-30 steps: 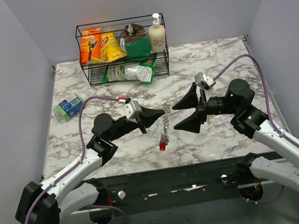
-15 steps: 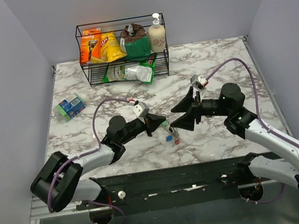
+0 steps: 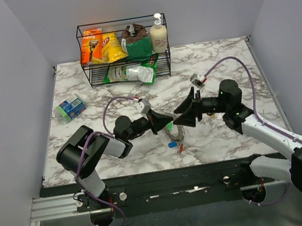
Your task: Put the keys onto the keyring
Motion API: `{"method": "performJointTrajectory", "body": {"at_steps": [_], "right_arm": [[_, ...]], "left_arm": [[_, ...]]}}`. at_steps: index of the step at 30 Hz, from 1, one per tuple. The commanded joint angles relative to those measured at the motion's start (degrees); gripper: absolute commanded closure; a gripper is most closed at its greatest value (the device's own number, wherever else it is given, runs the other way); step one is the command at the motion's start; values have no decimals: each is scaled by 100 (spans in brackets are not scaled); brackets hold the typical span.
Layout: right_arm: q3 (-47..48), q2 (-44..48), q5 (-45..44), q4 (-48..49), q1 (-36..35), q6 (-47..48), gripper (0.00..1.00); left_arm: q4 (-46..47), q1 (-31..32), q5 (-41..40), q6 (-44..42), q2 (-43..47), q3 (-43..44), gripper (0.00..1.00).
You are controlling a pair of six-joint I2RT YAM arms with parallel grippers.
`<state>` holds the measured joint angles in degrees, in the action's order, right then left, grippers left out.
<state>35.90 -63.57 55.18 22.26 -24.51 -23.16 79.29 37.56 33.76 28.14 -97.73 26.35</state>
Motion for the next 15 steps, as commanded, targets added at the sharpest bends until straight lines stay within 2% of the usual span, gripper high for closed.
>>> {"method": "performJointTrajectory", "body": {"at_steps": [1, 6, 9, 15], "right_arm": [[-136, -85, 274, 147, 43, 39, 19], [-224, -77, 239, 86, 104, 22, 20], [-268, -6, 151, -107, 192, 22, 26], [-224, 64, 28, -1012, 289, 399, 28]], "left_arm": [[1757, -38, 499, -159, -115, -42, 100], [1766, -82, 728, -195, -141, 11, 100], [1766, -91, 808, -282, -132, -7, 100], [1757, -232, 781, -344, 26, -218, 100]]}}
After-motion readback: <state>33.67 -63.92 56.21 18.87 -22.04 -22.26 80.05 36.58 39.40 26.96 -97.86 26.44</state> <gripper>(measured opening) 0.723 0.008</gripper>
